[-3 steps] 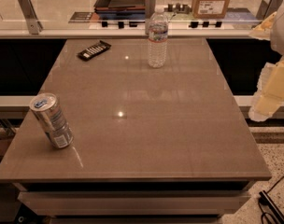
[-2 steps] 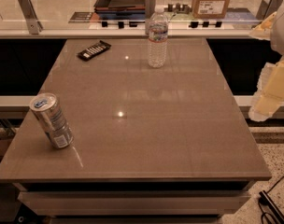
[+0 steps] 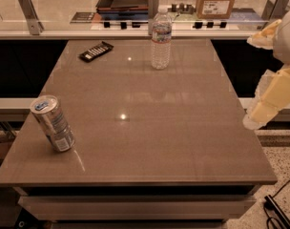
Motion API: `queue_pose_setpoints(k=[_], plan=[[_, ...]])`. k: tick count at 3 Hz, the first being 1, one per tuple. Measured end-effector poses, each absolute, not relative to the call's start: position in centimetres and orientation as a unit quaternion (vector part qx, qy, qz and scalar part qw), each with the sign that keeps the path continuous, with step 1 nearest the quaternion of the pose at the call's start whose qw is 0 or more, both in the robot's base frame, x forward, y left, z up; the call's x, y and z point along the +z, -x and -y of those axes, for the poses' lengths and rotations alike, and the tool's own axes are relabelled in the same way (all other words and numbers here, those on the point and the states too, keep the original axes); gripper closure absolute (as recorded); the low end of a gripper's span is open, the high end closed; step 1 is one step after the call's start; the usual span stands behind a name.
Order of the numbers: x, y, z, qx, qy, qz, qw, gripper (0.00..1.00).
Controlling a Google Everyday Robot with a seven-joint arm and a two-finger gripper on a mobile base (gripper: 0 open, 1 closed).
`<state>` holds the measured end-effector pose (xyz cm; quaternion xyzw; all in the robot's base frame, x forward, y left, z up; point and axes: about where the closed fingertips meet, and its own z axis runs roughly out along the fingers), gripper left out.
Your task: Move redbull can near water bottle
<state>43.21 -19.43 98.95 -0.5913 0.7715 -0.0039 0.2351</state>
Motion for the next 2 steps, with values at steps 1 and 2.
queue_pose_setpoints(k=[1,2], plan=[[96.8,-43.0,17.1,0.064,0.594,-0.751,0.282,0.0],[95.3,-42.1,13.4,0.142,0.609,-0.71,0.323,0.0]])
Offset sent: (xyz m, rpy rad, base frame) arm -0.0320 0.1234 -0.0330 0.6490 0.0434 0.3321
